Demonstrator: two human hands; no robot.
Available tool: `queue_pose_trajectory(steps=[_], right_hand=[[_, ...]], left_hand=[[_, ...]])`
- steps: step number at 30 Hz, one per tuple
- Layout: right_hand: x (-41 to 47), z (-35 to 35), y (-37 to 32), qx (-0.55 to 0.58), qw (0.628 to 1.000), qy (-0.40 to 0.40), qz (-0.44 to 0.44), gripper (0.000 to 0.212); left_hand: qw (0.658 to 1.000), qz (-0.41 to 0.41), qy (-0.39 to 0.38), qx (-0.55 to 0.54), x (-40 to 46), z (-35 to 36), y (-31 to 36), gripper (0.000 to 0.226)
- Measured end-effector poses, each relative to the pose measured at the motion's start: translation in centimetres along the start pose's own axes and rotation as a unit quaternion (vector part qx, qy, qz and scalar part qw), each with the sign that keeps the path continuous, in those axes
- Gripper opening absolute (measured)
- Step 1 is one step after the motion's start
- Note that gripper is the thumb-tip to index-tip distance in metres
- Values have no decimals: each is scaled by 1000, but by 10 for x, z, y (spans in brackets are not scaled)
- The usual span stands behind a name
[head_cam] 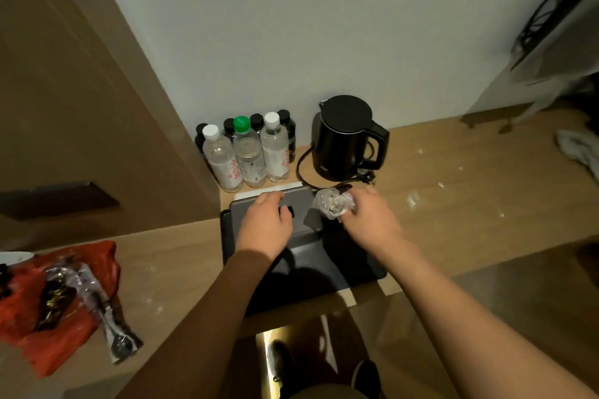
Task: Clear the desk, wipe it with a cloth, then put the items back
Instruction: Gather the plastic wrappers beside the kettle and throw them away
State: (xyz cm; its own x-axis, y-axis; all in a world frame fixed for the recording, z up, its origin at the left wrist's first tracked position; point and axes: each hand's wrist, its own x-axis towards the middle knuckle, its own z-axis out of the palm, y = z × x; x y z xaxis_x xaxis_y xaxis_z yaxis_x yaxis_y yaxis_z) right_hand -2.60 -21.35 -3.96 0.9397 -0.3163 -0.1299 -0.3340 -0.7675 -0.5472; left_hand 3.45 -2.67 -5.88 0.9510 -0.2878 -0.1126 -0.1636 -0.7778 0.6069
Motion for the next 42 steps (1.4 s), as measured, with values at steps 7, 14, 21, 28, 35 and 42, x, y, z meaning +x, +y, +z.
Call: queue_pose_trajectory(steps=[7,14,21,28,35,42], right_hand=[[-19,-45,66,-5,996,23,81,23],[-48,-89,138,5,988,53,142,24],[-64,-117,186,20,986,56,157,20],[-53,-108,197,30,993,21,115,22],[-31,-79,169,26,997,-36,70,40],[-14,-54,122,20,997,-71,18,40]], left_hand=[[995,79,-40,37,12,50,67,37],[987,140,-69,42,11,108,142,37],[982,154,-95,55,-2,145,187,38],[991,93,-70,64,-10,145,172,39],[997,20,-30,65,-23,123,132,38],[997,-40,-5,59,-20,89,86,39]])
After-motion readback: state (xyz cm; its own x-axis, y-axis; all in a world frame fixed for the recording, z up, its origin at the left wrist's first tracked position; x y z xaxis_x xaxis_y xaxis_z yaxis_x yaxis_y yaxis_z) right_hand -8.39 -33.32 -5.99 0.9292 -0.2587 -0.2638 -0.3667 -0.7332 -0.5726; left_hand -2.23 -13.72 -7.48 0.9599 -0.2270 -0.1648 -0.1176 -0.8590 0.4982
